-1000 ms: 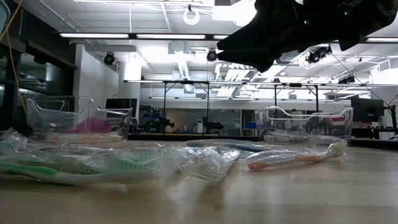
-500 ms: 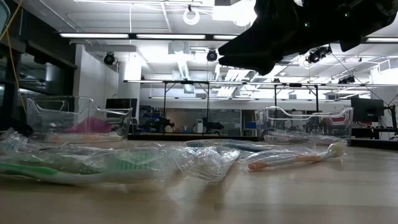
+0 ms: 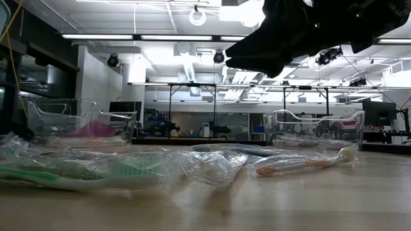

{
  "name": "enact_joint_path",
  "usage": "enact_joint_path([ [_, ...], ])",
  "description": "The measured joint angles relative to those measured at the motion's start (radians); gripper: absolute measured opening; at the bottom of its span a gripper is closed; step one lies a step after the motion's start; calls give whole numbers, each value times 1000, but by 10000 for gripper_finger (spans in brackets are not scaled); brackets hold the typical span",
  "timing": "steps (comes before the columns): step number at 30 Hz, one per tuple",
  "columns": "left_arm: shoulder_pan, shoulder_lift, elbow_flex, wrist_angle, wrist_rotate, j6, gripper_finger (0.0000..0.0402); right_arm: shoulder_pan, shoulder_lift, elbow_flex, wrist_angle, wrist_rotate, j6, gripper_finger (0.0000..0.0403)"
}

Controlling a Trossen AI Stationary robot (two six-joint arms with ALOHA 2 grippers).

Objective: Pick & Place Toothbrushes
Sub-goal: Put the blue toothbrush into the green bin

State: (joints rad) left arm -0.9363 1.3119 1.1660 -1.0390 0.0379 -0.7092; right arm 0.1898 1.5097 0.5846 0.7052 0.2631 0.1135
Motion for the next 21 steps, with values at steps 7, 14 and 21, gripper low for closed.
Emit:
enact_joint_path([
  [7,0,0,0,-61,-133,120,171,-2,0,0,-41,0,26,204],
  [14,0,-1,0,-64,-439,356,170,-40,0,0,-228,-43,202,204],
  [21,16,-29,0,-65,-728,581,171,-65,0,0,-363,-192,260,204],
])
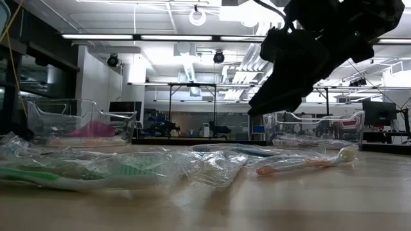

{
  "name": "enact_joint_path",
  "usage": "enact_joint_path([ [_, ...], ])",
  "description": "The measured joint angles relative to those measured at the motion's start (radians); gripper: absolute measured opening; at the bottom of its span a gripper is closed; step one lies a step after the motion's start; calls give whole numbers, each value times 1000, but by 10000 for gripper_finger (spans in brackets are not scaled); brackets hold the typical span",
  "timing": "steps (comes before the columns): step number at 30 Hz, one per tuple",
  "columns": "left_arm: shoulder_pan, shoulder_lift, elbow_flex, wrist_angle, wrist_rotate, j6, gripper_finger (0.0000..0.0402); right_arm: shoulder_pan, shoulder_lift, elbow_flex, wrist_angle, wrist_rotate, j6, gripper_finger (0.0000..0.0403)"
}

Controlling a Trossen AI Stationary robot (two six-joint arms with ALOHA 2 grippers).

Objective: Pick & Place Toothbrushes
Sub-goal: Put the blue toothbrush into the green bin

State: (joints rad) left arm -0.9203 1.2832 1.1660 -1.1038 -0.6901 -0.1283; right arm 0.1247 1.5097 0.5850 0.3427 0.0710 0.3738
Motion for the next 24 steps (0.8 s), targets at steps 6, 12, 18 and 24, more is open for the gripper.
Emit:
enact_joint_path([
  [6,78,-81,-28,8,-84,93,170,18,0,0,-4,5,-45,204],
  [12,222,-171,-135,149,-100,219,170,61,2,0,-2,93,-147,204],
  [18,386,-242,-299,536,39,493,171,104,3,0,-3,170,-167,204],
  [24,568,-262,-430,859,245,708,170,141,47,0,2,200,-162,204],
])
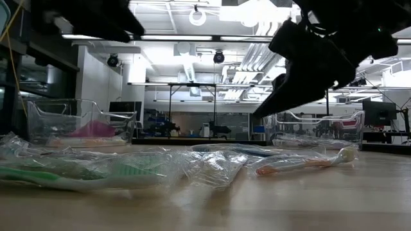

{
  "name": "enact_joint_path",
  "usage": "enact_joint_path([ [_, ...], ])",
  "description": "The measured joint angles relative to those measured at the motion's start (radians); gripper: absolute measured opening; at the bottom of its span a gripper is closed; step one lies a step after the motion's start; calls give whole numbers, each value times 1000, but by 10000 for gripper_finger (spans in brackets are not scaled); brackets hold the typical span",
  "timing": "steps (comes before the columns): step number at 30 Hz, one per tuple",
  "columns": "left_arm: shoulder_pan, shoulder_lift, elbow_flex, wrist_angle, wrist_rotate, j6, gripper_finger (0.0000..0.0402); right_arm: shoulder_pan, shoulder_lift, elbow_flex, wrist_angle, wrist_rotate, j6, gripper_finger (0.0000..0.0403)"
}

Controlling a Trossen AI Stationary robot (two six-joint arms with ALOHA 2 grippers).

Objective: Pick & Place Toothbrushes
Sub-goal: Put the blue toothbrush into the green bin

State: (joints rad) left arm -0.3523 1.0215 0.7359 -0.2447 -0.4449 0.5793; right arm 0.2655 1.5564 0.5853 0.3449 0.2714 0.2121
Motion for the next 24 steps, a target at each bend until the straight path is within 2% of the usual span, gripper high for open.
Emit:
enact_joint_path([
  [5,162,0,-14,93,133,64,170,17,63,0,13,45,0,204],
  [14,392,19,-14,188,344,148,170,19,124,0,34,40,0,204],
  [18,451,46,-13,208,416,150,170,30,134,0,38,39,0,204],
  [24,471,99,-12,211,440,150,170,38,185,-1,54,46,-5,204],
])
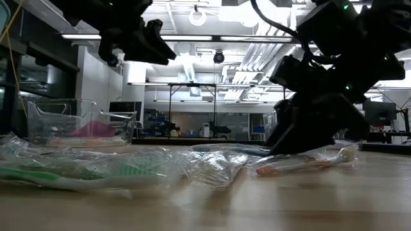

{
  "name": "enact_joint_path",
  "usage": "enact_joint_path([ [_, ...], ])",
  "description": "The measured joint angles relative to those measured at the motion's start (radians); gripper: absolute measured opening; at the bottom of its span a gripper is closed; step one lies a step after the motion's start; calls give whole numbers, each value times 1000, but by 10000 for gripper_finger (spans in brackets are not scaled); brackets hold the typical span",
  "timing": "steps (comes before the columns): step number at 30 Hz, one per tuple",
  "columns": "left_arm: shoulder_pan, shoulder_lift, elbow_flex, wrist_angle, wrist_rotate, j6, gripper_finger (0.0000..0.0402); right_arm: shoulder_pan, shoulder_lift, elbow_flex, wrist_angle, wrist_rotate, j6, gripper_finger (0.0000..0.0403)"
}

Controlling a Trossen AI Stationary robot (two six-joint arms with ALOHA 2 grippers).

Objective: Pick & Place Toothbrushes
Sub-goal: Put the blue toothbrush into the green bin

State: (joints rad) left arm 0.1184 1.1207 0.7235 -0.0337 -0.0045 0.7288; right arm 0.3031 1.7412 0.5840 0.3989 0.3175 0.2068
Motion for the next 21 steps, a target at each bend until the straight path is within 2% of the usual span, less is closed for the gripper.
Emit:
enact_joint_path([
  [4,-1,34,0,6,2,-8,170,1,38,2,48,49,-8,197],
  [8,0,57,0,5,2,-3,170,-3,48,2,61,74,-39,173],
  [21,-1,57,0,-21,2,-27,170,-29,50,1,62,107,-53,24],
])
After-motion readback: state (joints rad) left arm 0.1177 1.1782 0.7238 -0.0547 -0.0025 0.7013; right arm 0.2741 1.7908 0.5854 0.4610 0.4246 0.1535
